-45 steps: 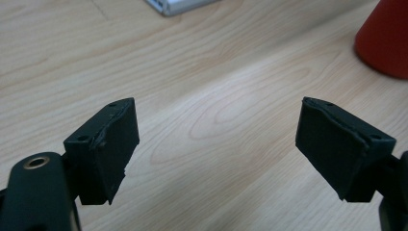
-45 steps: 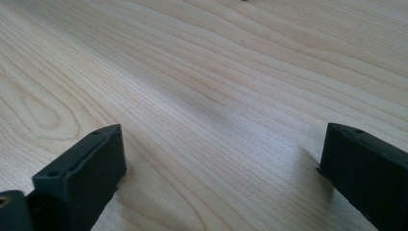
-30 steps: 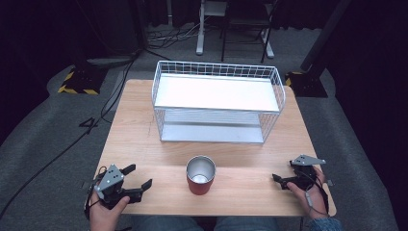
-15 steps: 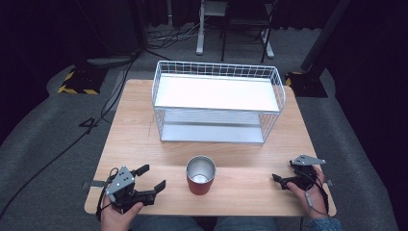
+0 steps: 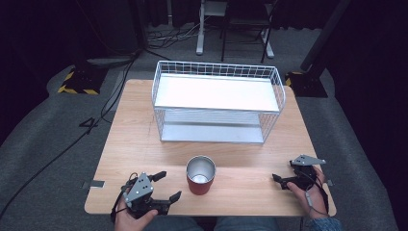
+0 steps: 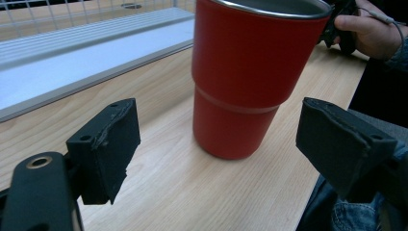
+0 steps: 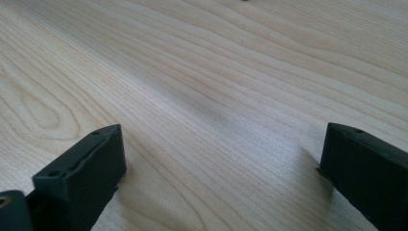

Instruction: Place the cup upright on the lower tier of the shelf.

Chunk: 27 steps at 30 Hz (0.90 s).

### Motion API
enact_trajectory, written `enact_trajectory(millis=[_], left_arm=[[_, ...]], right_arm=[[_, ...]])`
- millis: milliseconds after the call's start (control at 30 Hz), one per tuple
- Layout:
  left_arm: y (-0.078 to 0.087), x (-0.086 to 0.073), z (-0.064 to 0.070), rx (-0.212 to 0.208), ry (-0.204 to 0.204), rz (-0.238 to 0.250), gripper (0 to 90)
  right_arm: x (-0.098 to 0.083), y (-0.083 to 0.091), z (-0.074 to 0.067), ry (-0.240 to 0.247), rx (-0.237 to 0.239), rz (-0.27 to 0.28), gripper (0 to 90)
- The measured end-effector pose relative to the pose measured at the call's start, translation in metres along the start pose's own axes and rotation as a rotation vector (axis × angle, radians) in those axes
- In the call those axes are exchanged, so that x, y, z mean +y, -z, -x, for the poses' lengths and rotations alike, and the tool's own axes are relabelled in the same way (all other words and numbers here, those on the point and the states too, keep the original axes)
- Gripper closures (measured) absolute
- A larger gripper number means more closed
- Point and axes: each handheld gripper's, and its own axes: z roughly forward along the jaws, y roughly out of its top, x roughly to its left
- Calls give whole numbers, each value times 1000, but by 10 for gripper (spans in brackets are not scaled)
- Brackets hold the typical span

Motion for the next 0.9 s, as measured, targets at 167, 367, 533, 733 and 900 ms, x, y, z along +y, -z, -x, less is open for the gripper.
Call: enact_trajectory(millis=[167, 367, 533, 733, 900], left_arm=[[-8, 1, 7, -13, -2, 1, 158], [-20, 2, 14, -19, -17, 3, 159], [-29, 1, 17, -31, -13, -4, 158], [-41, 0, 21, -6, 6, -31, 157], [-52, 0, 25, 26, -6, -58, 157]], right_arm=[[0, 0, 0, 0, 0, 0, 23], [0, 0, 0, 0, 0, 0, 23], [0, 0, 0, 0, 0, 0, 23], [0, 0, 0, 0, 0, 0, 23], [0, 0, 0, 0, 0, 0, 23]])
